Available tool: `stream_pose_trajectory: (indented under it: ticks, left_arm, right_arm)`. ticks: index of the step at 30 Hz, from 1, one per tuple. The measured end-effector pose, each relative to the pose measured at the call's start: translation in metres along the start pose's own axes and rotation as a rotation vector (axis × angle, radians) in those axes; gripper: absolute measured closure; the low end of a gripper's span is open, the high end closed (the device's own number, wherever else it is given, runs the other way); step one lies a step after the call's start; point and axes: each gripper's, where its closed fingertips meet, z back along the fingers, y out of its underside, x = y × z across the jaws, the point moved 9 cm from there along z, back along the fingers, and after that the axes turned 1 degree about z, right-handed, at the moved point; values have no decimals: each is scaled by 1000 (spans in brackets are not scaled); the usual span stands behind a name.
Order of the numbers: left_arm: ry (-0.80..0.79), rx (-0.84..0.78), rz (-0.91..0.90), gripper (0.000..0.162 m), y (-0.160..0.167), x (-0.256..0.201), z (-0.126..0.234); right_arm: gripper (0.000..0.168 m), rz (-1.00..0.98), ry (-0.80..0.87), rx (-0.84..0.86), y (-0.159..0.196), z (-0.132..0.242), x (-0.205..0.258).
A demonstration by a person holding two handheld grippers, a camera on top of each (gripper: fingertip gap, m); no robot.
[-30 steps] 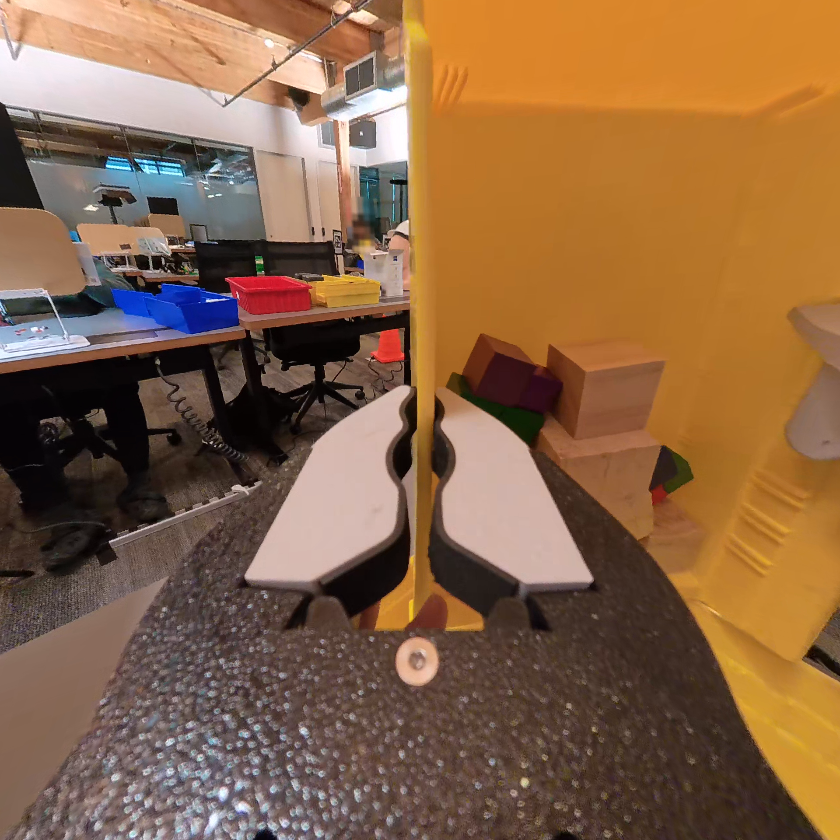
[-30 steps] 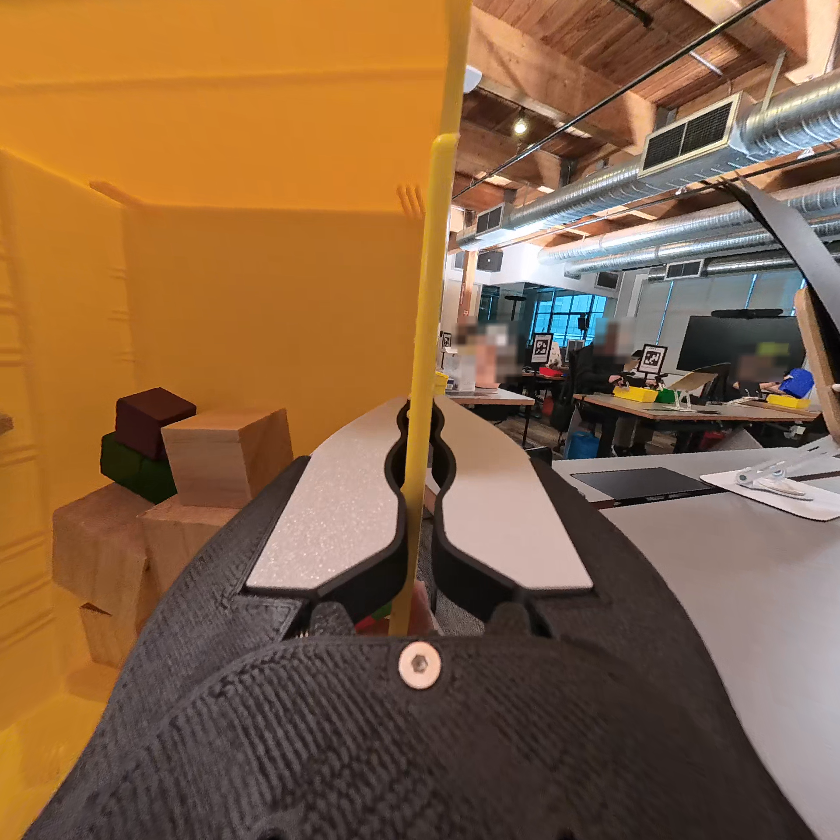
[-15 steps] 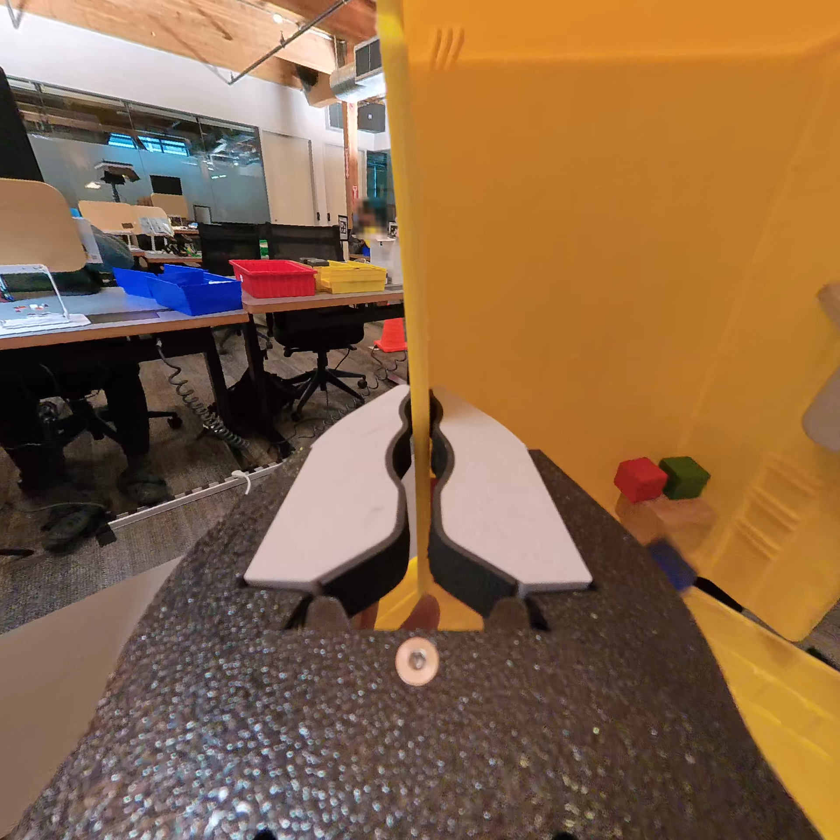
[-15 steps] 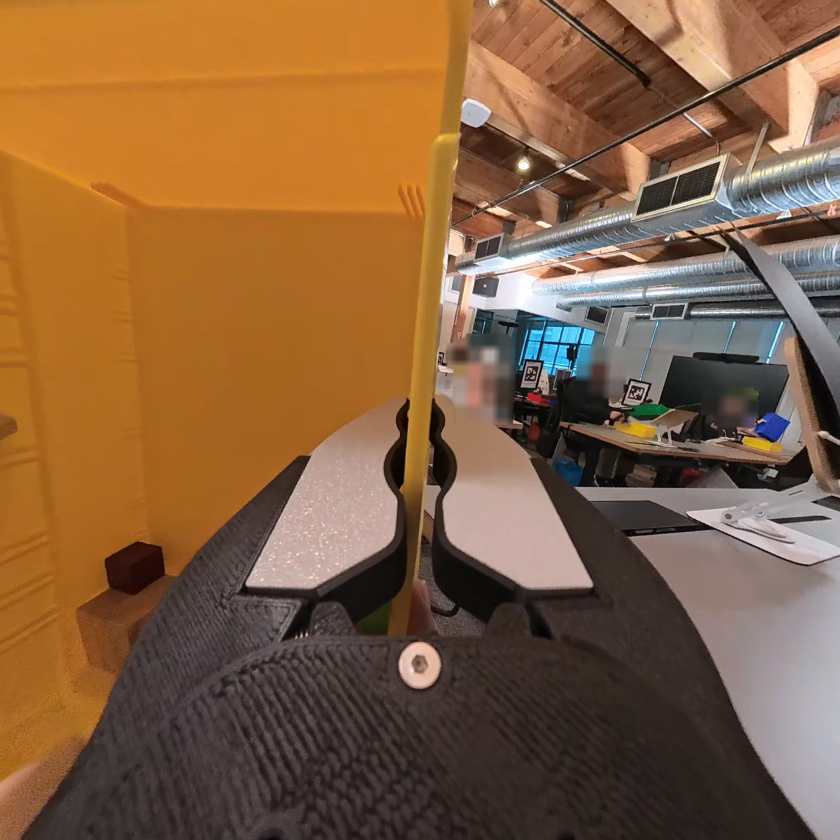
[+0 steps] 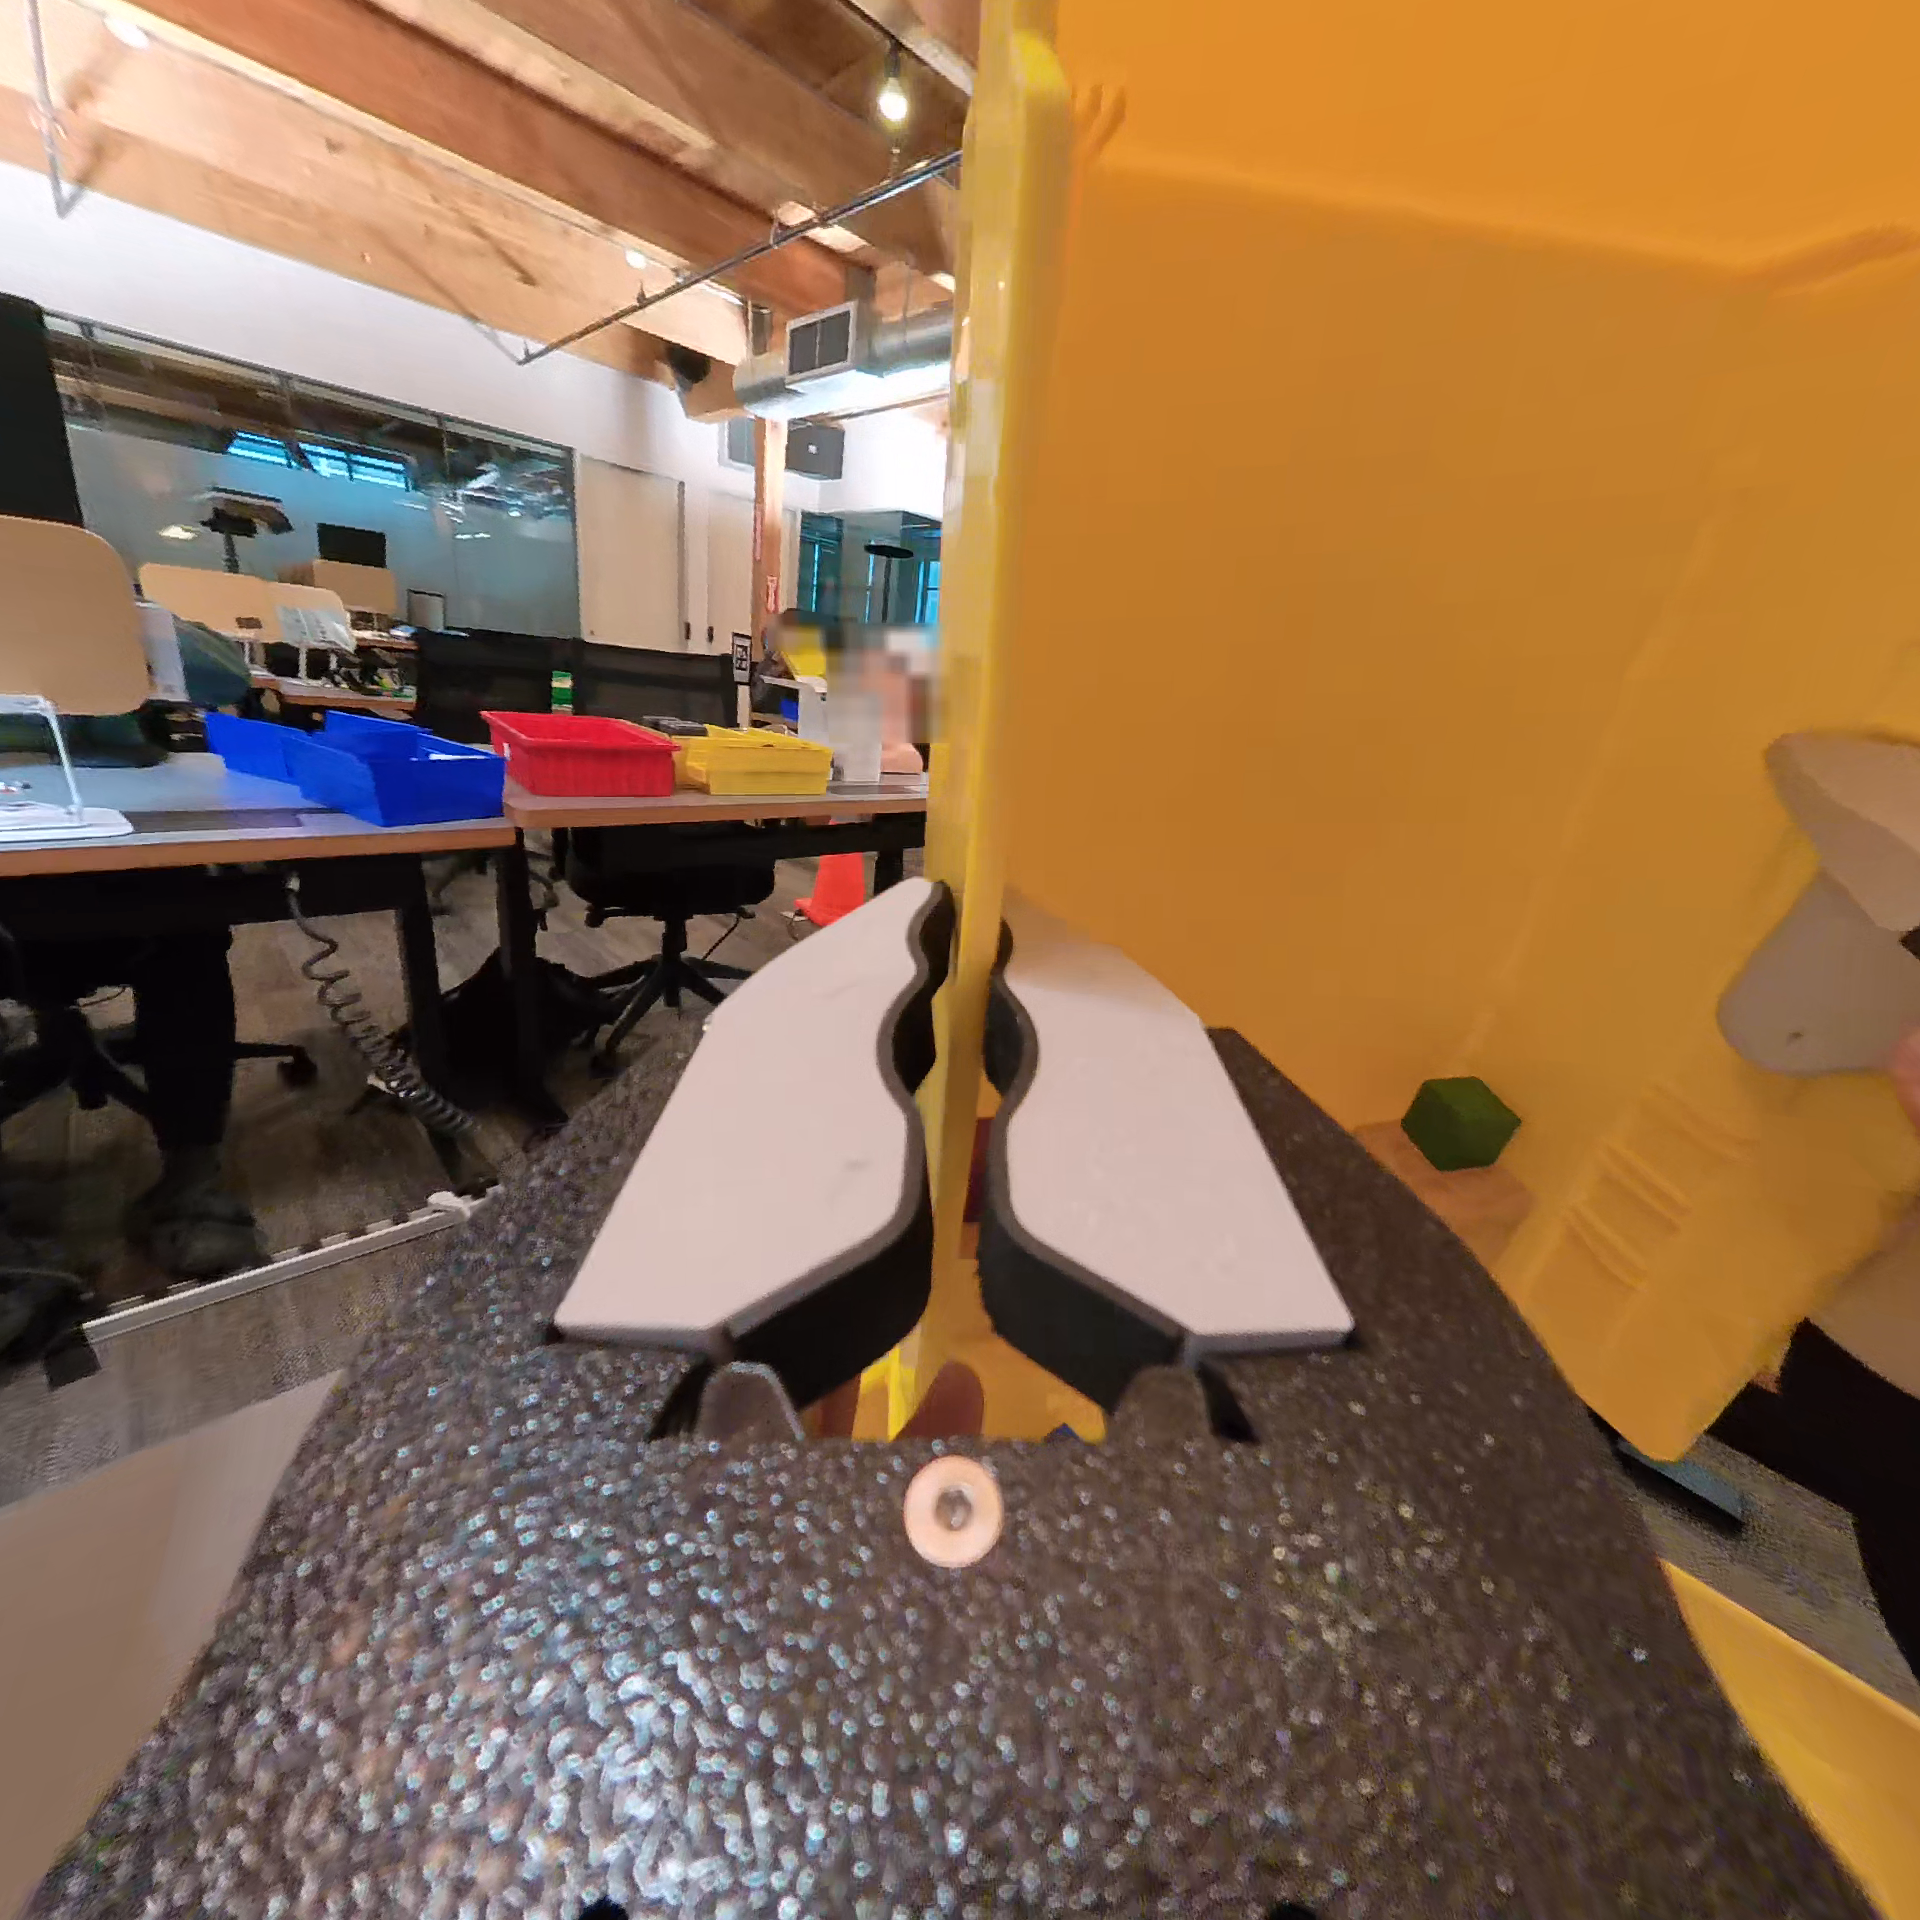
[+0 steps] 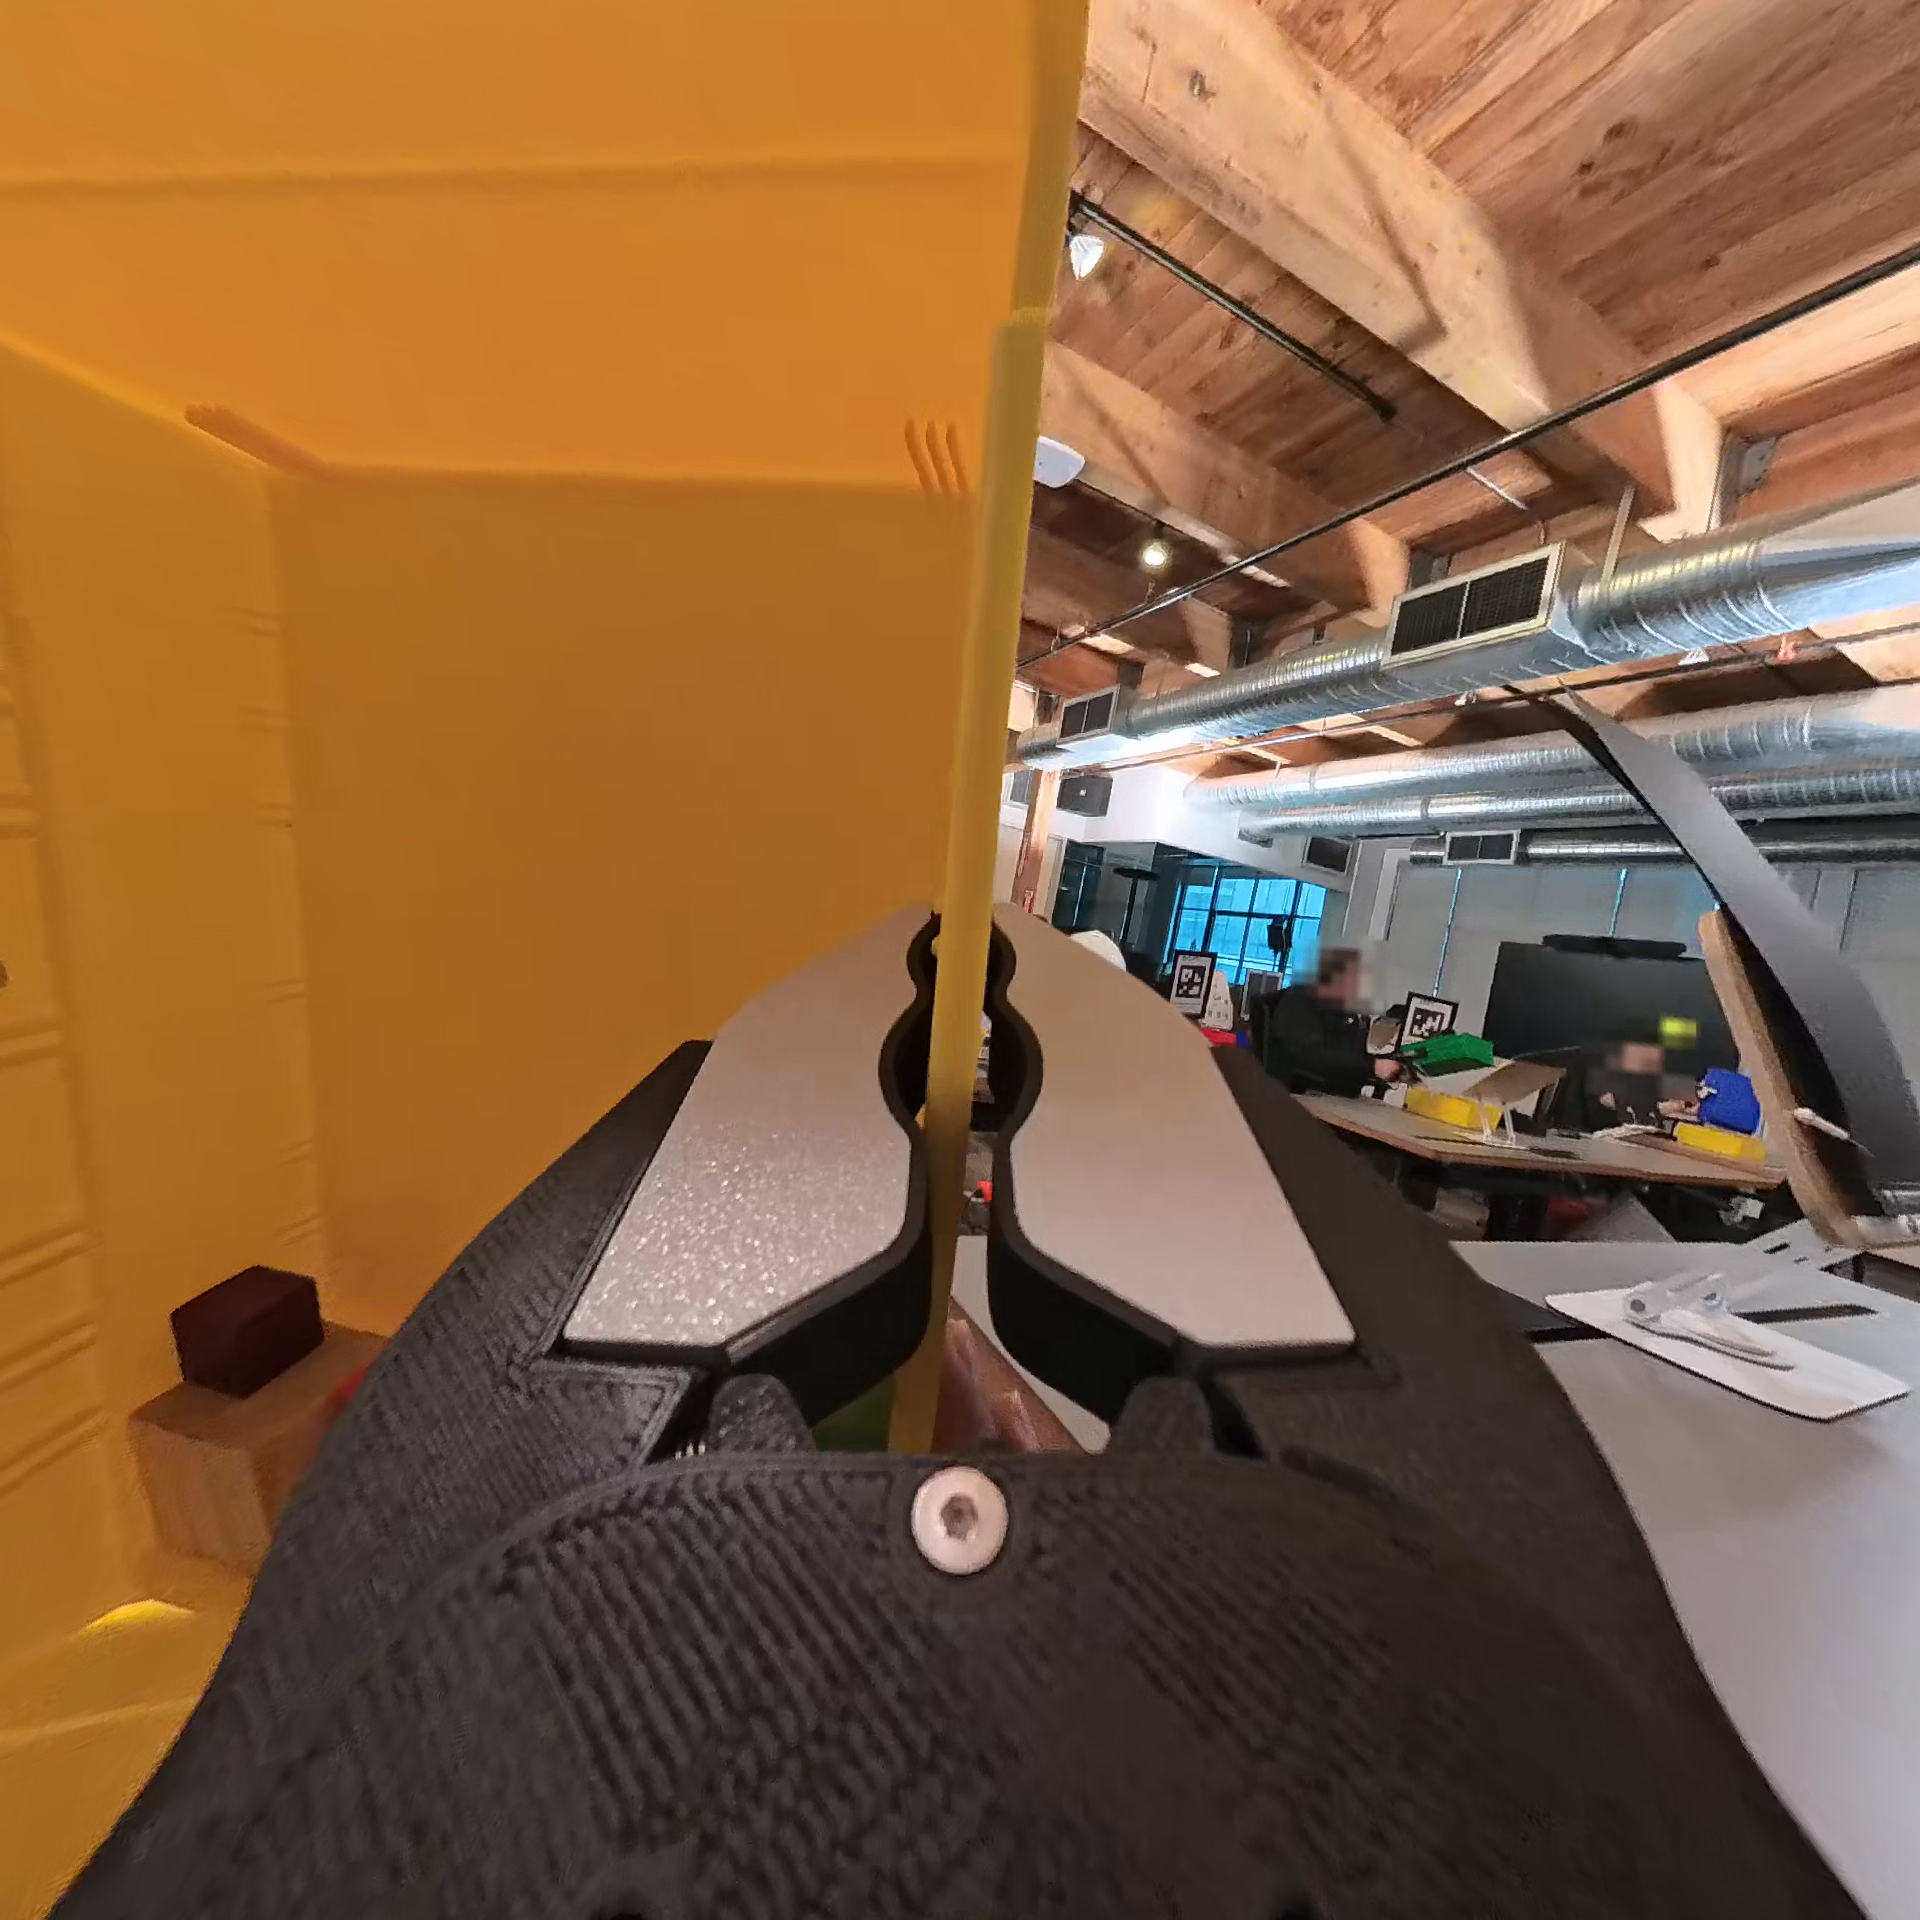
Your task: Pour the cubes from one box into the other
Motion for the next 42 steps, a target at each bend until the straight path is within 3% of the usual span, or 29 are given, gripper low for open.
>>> stream_pose_trajectory:
  ticks: [9, 20, 27, 35, 42]
  left_arm:
    - [-8, -69, -45, 159, -15, -7, 11]
    - [-3, -46, -57, 159, -12, -6, 11]
    - [-37, 4, -117, 159, -35, -2, 31]
    - [-231, 220, -257, 159, -104, 26, 118]
    - [-472, 447, -295, 160, -140, 100, 247]
  right_arm:
    - [163, -4, 13, -89, -8, 1, -1]
    - [163, -24, -11, -72, -4, 2, -2]
    - [160, -20, -65, -22, -35, 8, 9]
    - [161, -51, -160, 190, -104, 34, 74]
    - [160, -147, -389, 376, -128, 89, 208]
